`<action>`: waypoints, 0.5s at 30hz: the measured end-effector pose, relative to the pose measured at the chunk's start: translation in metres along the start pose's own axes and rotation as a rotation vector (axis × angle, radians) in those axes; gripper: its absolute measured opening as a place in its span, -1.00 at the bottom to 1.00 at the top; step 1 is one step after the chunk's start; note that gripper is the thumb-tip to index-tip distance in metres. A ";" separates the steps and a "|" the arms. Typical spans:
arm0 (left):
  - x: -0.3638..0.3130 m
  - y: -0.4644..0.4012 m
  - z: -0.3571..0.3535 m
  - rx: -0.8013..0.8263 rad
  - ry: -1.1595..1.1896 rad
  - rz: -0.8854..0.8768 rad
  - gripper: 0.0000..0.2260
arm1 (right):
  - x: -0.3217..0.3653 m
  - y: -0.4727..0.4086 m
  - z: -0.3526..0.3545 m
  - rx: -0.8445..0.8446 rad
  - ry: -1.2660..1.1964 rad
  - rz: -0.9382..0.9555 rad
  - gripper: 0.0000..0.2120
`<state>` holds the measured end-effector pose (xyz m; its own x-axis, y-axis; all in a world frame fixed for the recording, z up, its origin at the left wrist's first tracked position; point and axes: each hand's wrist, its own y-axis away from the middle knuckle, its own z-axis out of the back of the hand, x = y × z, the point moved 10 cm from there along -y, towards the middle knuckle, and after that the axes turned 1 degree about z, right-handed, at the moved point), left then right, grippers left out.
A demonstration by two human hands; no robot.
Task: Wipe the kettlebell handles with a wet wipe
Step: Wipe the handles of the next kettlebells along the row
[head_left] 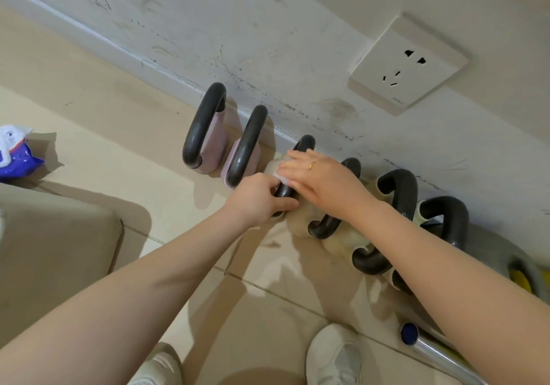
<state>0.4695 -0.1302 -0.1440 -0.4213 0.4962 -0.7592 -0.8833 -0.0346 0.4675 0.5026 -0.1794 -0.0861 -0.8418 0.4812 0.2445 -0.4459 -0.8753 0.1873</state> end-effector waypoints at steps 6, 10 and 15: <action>-0.001 0.005 0.002 -0.023 -0.102 0.088 -0.74 | -0.024 0.006 -0.008 -0.092 -0.065 -0.140 -0.51; 0.000 0.006 0.002 -0.029 -0.170 0.127 -0.68 | -0.007 -0.002 -0.017 0.073 -0.022 0.044 -0.47; 0.005 0.006 0.003 -0.046 -0.114 0.193 -0.68 | -0.049 -0.008 -0.004 -0.054 0.025 -0.143 -0.41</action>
<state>0.4630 -0.1250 -0.1439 -0.5598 0.5714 -0.6002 -0.7980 -0.1766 0.5762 0.5459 -0.1960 -0.1030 -0.7754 0.6007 0.1947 -0.5773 -0.7993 0.1669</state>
